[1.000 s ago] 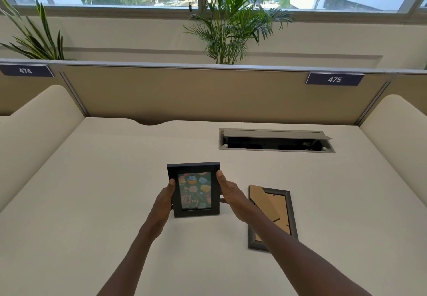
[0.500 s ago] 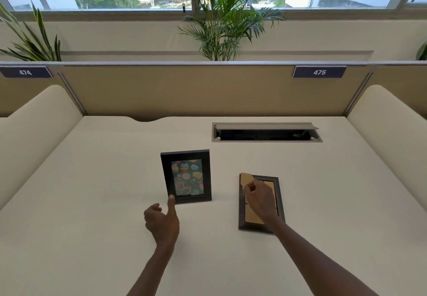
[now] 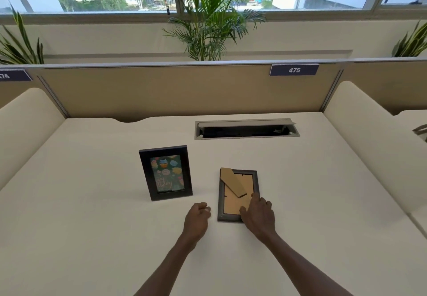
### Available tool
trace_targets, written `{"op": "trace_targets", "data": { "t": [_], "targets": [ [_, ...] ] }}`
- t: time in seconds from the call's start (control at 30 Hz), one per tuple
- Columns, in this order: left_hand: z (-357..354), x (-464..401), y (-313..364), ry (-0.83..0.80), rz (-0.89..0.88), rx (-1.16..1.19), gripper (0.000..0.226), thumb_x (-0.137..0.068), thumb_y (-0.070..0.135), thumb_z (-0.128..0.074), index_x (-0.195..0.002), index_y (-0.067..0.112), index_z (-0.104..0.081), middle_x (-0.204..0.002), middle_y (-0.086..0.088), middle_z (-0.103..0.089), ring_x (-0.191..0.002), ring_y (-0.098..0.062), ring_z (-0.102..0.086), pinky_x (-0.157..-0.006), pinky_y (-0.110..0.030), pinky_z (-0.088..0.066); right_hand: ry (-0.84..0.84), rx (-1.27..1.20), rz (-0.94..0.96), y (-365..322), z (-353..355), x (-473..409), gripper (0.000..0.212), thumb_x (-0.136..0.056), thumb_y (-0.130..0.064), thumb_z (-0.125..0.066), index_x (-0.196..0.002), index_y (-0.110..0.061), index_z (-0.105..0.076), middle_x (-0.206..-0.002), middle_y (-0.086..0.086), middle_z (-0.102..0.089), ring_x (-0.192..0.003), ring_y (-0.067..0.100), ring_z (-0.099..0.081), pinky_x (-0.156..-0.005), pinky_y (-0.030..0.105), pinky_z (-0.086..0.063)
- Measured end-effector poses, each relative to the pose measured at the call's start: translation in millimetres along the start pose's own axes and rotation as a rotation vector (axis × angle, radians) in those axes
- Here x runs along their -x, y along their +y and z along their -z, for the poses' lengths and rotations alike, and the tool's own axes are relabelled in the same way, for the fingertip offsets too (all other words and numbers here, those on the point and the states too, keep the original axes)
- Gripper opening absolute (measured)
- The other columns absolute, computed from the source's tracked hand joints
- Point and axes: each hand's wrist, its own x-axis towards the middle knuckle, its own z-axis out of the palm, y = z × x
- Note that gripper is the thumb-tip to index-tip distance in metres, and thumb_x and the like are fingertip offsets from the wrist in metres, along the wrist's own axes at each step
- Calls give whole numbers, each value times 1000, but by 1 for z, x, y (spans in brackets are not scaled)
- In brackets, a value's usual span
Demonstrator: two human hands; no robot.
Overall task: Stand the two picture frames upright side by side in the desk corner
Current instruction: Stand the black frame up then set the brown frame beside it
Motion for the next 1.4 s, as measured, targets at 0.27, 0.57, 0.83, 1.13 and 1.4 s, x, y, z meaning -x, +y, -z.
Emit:
{"op": "trace_targets", "data": {
  "t": [0.27, 0.57, 0.83, 1.13, 1.4],
  "targets": [
    [-31, 6, 12, -2, 44, 9, 48, -99, 22, -44, -145, 13, -42, -148, -8, -46, -133, -25, -46, -112, -45, -39, -101, -330, -21, 14, 7, -7, 50, -92, -17, -57, -138, -5, -39, -130, 19, -52, -120, 35, -48, -99, 40, -44],
    [-39, 12, 24, 18, 160, 311, 11, -96, 15, -51, -89, 10, -58, -87, -13, -52, -81, -24, -46, -73, -35, -42, -118, -646, -69, 29, 31, -21, 46, -89, 0, -60, -134, -3, -54, -130, 13, -60, -109, 21, -57, -82, 26, -48],
    [-37, 18, 59, 29, 26, 463, 19, -95, 4, -55, -105, 10, -70, -116, -12, -63, -108, -23, -60, -79, -25, -51, -117, -724, 196, 31, 81, -25, 13, -89, -31, -68, -78, -24, -70, -82, -8, -60, -81, 14, -55, -63, 23, -38],
    [-39, 27, 90, 68, -31, 461, 29, -100, 15, -43, -106, 11, -70, -88, -4, -61, -81, -16, -56, -79, -31, -56, 62, -596, 553, 28, 111, -31, 17, -86, 3, -68, -96, -11, -72, -88, 3, -72, -83, 16, -65, -75, 18, -47],
    [-30, 36, 83, 213, -297, -189, 39, -89, 3, -55, -120, 27, -59, -118, -1, -54, -83, -6, -53, -58, -14, -42, 168, -667, 755, 29, 129, -19, 25, -82, 12, -70, -98, -8, -73, -94, 3, -72, -90, 2, -66, -78, 6, -46]
  ]
}}
